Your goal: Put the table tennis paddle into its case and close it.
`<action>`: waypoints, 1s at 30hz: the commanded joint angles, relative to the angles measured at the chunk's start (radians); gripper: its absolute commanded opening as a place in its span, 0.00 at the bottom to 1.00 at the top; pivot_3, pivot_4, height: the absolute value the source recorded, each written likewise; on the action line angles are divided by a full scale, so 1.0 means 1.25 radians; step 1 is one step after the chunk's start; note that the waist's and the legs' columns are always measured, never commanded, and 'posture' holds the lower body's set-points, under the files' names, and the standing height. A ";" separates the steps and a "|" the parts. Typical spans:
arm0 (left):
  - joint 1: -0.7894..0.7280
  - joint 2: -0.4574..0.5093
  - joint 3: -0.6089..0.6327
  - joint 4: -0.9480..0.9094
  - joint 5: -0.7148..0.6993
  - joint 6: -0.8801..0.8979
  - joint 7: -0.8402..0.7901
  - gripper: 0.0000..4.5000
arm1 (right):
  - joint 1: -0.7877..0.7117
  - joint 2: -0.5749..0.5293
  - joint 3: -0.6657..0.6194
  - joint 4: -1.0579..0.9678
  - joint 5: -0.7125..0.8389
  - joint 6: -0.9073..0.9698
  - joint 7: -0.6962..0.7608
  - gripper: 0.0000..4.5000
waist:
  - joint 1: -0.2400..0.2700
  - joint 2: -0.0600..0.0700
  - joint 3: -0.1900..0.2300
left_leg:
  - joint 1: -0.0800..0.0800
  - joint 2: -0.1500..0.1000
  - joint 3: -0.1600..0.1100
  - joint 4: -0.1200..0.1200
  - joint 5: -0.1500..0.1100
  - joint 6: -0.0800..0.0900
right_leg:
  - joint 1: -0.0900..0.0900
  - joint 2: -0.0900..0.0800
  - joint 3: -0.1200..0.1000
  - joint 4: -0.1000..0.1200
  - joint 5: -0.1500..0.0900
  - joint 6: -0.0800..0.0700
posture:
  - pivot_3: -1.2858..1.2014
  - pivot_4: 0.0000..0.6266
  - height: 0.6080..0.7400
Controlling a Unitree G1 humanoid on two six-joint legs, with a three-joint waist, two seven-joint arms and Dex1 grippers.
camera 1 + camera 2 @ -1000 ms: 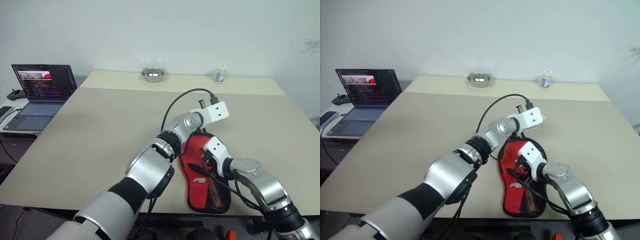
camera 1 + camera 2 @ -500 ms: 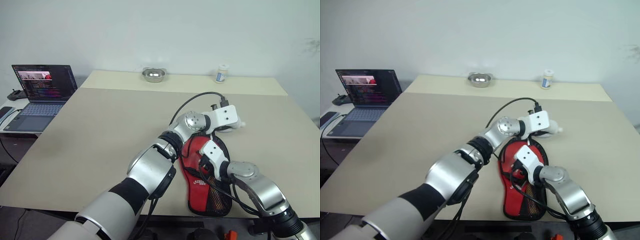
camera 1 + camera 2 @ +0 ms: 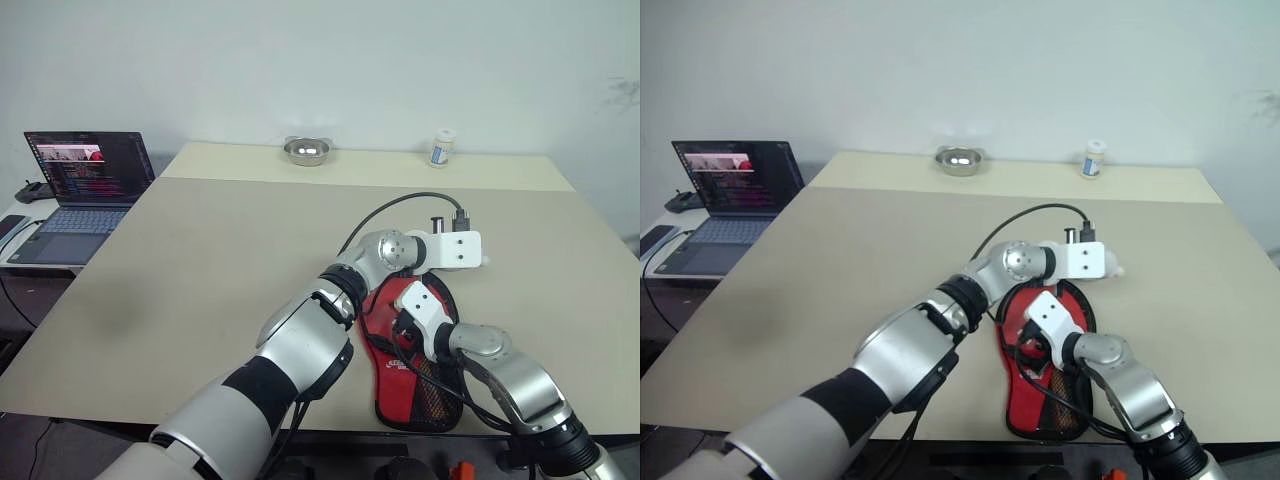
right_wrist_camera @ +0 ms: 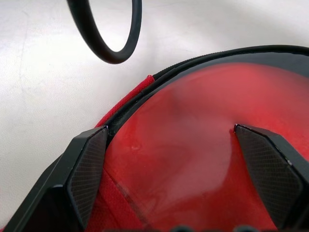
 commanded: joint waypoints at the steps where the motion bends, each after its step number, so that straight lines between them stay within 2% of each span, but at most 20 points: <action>1: 0.009 -0.262 0.017 -0.055 -0.039 -0.040 -0.032 0.12 | 0.079 -0.002 0.085 0.108 -0.023 0.113 -0.008 1.00 | 0.000 0.000 0.000 | 0.000 0.000 0.000 0.000 0.000 0.000 | 0.000 0.000 0.000 0.000 0.000 0.000 | 0.52 0.24 1.00; 15: 0.039 -0.281 -0.009 -0.056 -0.050 -0.028 -0.081 0.12 | 0.079 0.005 0.082 0.107 -0.018 0.120 -0.023 1.00 | 0.000 0.000 0.000 | 0.005 0.000 -0.002 0.000 0.000 0.000 | 0.007 0.000 -0.001 -0.002 0.000 0.000 | 0.52 0.24 1.00; 17: 0.041 -0.276 -0.021 -0.054 -0.046 -0.018 -0.130 0.12 | 0.078 0.005 0.081 0.108 -0.018 0.119 -0.023 1.00 | 0.000 0.000 0.000 | 0.005 0.000 -0.002 0.000 0.000 0.000 | 0.008 0.000 -0.002 -0.002 0.000 0.000 | 0.52 0.24 1.00; 20: 0.045 -0.265 -0.017 -0.057 -0.056 -0.025 -0.154 0.33 | 0.075 0.006 0.081 0.111 -0.018 0.116 -0.023 1.00 | 0.000 0.001 -0.001 | 0.007 0.000 -0.003 -0.001 0.000 0.000 | 0.010 0.000 -0.003 -0.005 0.000 0.000 | 0.52 0.24 1.00; 28: 0.059 -0.251 -0.020 -0.060 -0.057 -0.026 -0.168 0.99 | 0.064 0.005 0.081 0.121 -0.021 0.109 -0.018 1.00 | 0.000 0.001 -0.001 | 0.007 0.001 -0.005 -0.002 0.000 0.000 | 0.012 0.000 -0.005 -0.008 0.000 0.000 | 0.52 0.24 1.00; 30: 0.059 -0.250 -0.010 -0.062 -0.068 -0.024 -0.170 0.99 | 0.062 0.004 0.081 0.123 -0.022 0.107 -0.017 1.00 | 0.000 0.001 -0.001 | 0.007 0.001 -0.005 -0.002 0.000 0.000 | 0.012 0.000 -0.005 -0.008 0.000 0.000 | 0.52 0.24 1.00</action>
